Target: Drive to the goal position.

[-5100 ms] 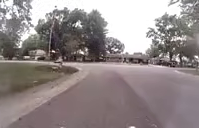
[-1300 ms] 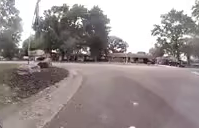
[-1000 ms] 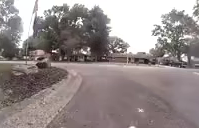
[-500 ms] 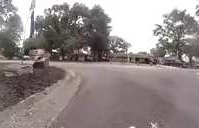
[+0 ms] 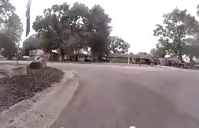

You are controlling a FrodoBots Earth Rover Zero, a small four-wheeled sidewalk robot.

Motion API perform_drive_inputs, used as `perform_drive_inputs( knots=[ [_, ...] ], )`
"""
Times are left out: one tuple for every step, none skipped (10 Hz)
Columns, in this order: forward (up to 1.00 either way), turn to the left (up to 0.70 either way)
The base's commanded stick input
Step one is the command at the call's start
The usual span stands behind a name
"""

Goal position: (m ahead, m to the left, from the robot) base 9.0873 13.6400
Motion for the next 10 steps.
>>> perform_drive_inputs(
  knots=[
    [0.7,0.0],
    [0.7,0.0],
    [0.7,0.0],
    [0.7,0.0],
    [0.7,0.0],
    [0.7,0.0],
    [0.7,0.0],
    [0.7,0.0],
    [0.7,0.0],
    [0.7,0.0]
  ],
)
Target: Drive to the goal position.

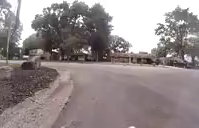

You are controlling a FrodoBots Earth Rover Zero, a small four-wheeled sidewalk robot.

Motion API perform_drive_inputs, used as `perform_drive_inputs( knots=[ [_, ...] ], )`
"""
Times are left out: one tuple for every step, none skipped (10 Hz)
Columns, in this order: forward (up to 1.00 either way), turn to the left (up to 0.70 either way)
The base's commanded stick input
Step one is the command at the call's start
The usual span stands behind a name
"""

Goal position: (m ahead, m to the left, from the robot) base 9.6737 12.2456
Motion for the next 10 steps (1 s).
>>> perform_drive_inputs(
  knots=[
    [0.7,0.0],
    [0.7,0.0],
    [0.7,0.0],
    [0.7,0.0],
    [0.7,0.0],
    [0.7,0.0],
    [0.7,0.0],
    [0.7,0.0],
    [0.7,0.0],
    [0.7,0.0]
  ],
)
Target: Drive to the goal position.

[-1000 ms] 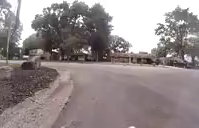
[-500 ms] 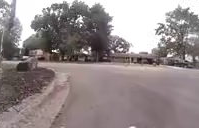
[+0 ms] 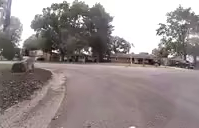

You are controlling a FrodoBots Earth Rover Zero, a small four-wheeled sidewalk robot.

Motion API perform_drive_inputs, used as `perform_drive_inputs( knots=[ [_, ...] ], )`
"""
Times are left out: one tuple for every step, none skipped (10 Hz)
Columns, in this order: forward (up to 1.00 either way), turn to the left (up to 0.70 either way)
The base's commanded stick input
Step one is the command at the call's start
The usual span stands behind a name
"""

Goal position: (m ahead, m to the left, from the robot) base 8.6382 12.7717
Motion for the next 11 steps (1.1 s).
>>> perform_drive_inputs(
  knots=[
    [0.7,0.0],
    [0.7,0.0],
    [0.7,0.0],
    [0.7,0.0],
    [0.7,0.0],
    [0.7,0.0],
    [0.7,0.0],
    [0.7,0.0],
    [0.7,0.0],
    [0.7,0.0],
    [0.7,0.0]
  ],
)
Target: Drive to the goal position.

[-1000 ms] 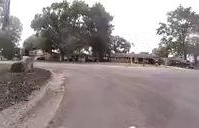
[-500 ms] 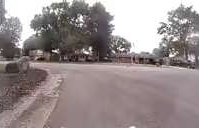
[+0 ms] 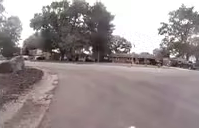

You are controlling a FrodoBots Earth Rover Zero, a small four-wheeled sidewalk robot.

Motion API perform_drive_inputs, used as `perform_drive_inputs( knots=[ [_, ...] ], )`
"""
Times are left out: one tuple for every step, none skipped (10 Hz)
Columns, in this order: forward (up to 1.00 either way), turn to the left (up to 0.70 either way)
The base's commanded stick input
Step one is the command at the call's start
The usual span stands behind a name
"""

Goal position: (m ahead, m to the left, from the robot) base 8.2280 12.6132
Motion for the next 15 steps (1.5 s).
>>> perform_drive_inputs(
  knots=[
    [0.7,0.0],
    [0.7,0.0],
    [0.7,0.0],
    [0.7,0.0],
    [0.7,0.0],
    [0.7,0.0],
    [0.7,0.0],
    [0.7,0.0],
    [0.7,0.0],
    [0.7,0.0],
    [0.7,0.0],
    [0.7,0.0],
    [0.7,0.0],
    [0.7,0.0],
    [0.7,0.0]
  ],
)
